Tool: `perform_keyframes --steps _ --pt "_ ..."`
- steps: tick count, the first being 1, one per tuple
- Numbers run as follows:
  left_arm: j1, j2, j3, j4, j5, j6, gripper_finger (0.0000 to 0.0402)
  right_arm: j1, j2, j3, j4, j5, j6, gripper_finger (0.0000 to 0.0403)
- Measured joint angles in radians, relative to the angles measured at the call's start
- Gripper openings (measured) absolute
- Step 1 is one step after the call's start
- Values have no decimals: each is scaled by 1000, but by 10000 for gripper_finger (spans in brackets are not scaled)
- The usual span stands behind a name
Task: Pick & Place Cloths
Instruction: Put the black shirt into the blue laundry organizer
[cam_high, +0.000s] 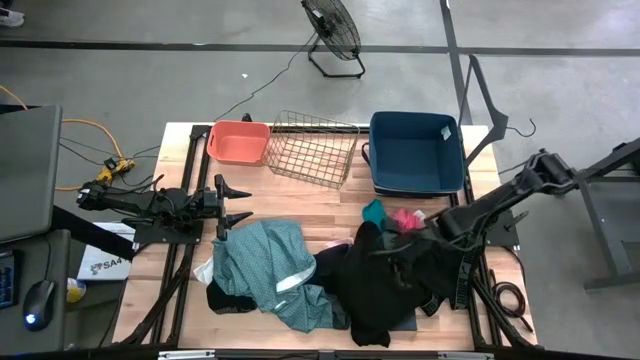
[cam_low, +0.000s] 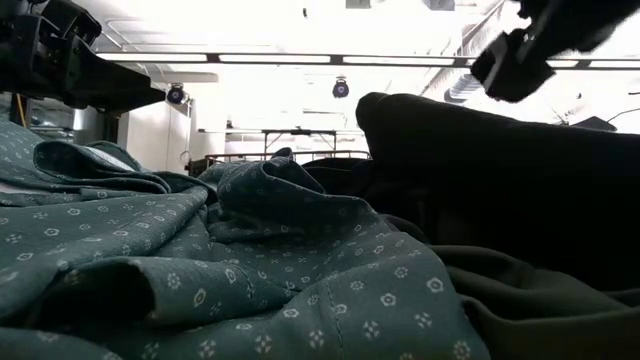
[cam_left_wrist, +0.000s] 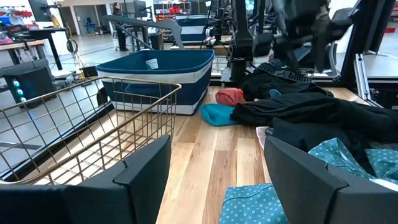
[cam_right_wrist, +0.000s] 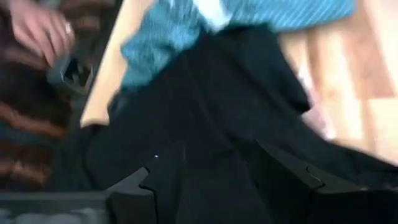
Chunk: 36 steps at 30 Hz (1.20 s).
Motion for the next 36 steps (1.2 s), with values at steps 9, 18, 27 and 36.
perform_keyframes --steps 9,18,27,36 --pt "0 0 0 0 0 0 252 0 85 1 59 -12 68 180" --pt "0 0 0 0 0 0 252 97 181 259 -173 111 170 180" --pt "0 0 0 0 0 0 252 118 379 557 -401 85 502 180" --pt "0 0 0 0 0 0 252 152 582 749 -410 115 691 180"
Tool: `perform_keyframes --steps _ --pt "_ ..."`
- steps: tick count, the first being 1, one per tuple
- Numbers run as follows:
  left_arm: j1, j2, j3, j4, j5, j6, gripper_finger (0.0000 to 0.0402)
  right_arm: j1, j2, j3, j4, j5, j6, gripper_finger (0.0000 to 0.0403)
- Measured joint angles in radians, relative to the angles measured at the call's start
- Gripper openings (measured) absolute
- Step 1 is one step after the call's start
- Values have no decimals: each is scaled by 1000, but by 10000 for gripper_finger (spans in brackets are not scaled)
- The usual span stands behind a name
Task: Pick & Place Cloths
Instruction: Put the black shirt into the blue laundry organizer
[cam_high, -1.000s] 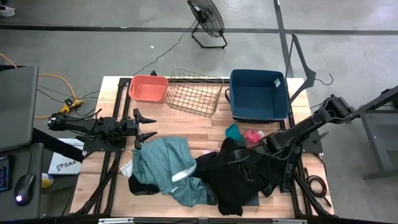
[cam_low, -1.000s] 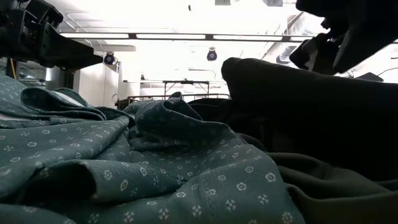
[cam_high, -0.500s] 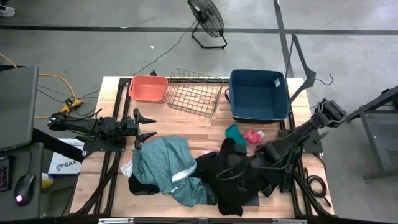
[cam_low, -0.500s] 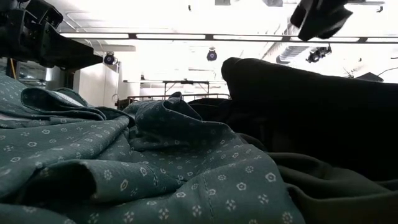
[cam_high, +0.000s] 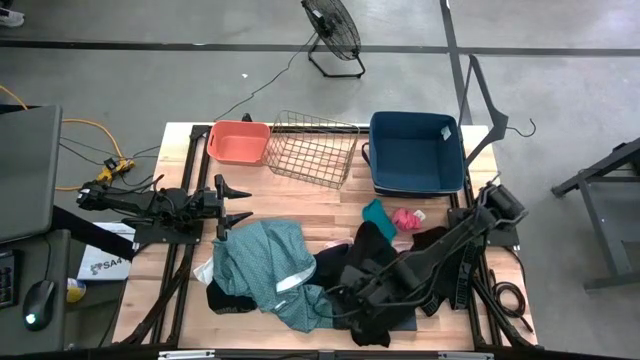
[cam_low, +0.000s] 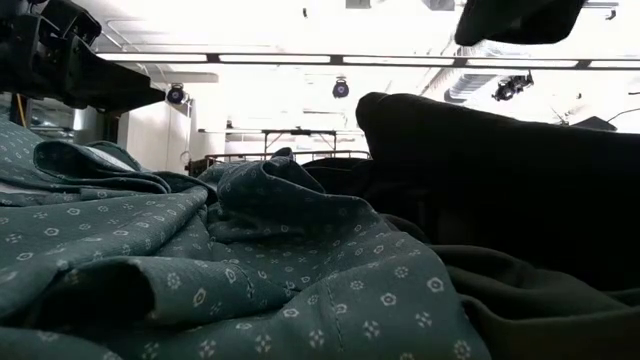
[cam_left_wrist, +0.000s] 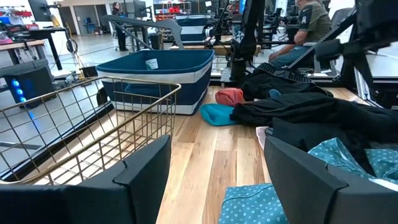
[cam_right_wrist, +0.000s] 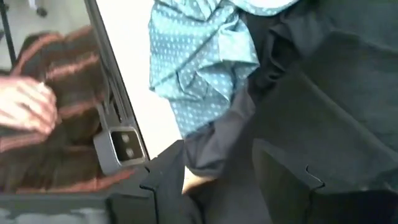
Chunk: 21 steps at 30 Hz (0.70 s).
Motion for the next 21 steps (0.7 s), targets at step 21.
perform_keyframes --steps 21 --pt "0 0 0 0 0 0 252 -1 37 33 -200 70 311 180"
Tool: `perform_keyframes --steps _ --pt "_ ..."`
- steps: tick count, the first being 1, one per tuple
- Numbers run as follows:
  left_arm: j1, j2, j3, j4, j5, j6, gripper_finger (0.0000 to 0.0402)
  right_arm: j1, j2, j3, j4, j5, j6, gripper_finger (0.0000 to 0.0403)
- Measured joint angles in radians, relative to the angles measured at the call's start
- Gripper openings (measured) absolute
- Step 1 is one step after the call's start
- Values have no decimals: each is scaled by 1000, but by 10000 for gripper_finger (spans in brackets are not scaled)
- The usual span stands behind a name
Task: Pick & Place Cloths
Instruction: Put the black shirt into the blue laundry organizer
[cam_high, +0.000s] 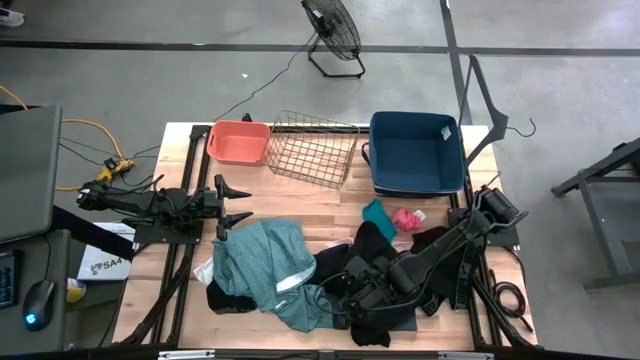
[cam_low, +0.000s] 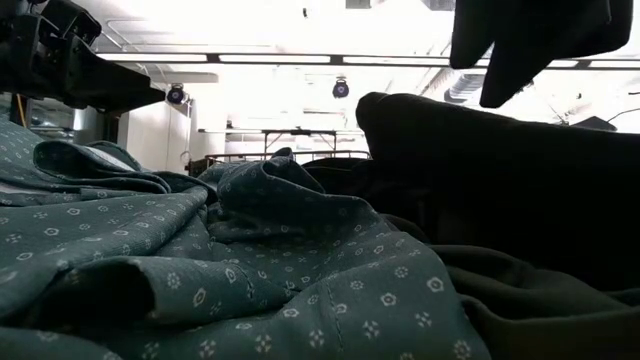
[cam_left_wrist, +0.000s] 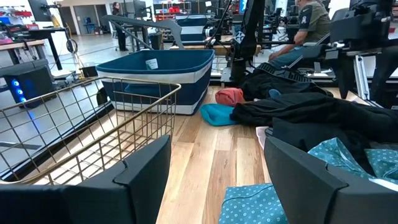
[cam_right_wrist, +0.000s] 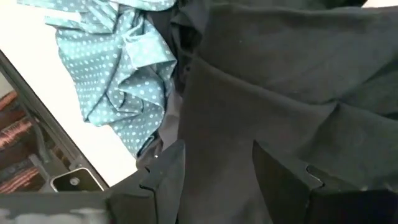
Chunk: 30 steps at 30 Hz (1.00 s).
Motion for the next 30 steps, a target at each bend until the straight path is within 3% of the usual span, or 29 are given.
perform_keyframes --steps 12,24,30 --pt "0 0 0 0 0 0 252 -37 0 -1 -47 -45 23 191" --pt "0 0 0 0 0 0 252 -42 0 -1 -5 -106 -7 365" --pt "0 0 0 0 0 0 252 -41 42 -1 -14 -80 4 393"
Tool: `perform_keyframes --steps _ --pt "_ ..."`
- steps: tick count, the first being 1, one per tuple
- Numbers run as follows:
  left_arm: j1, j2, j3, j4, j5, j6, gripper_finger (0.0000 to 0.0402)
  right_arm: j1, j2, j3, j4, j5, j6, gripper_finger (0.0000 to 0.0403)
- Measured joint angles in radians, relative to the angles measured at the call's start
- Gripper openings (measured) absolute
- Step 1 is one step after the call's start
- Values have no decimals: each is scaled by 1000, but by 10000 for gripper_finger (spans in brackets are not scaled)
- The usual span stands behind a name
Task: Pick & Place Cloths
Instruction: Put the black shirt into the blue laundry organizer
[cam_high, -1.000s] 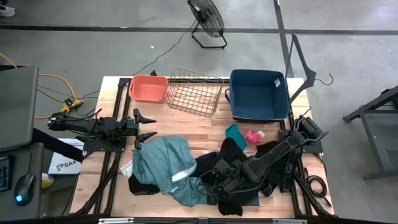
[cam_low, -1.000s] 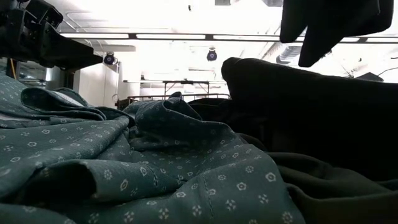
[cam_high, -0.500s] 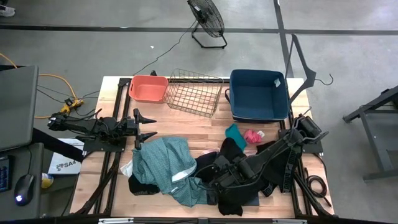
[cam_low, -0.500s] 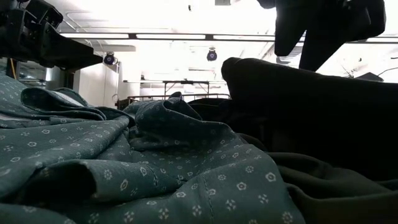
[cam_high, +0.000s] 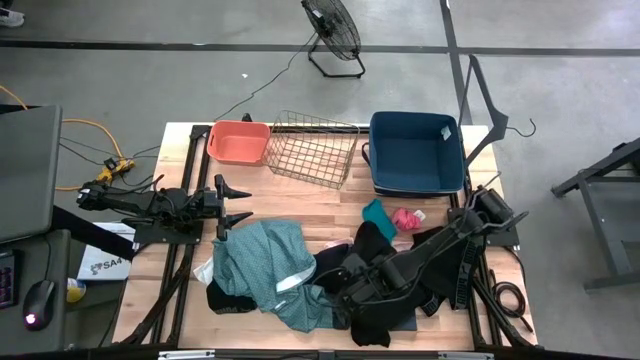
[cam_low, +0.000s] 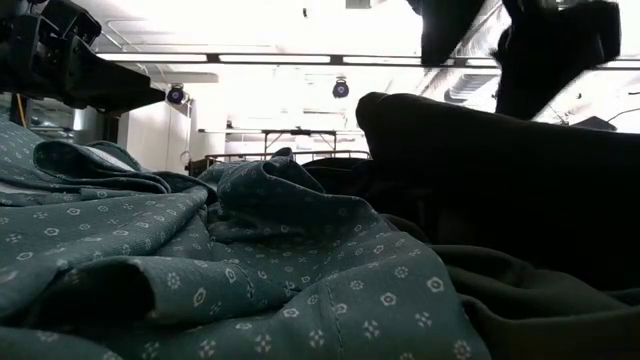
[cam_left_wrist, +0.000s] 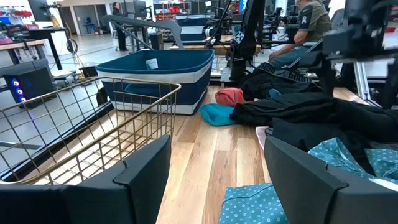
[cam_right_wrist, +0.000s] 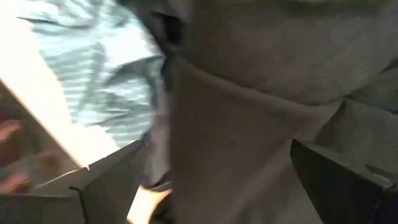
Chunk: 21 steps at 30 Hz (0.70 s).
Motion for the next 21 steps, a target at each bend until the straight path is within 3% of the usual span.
perform_keyframes --steps 7,11,15,21 --pt "0 0 0 0 0 0 252 -20 88 0 -31 -27 65 382" --pt "0 0 0 0 0 0 252 -20 85 0 -84 -31 82 352" --pt "0 0 0 0 0 0 252 -20 63 0 -130 -55 87 287" --pt "0 0 0 0 0 0 252 -20 35 0 -163 -94 79 141"
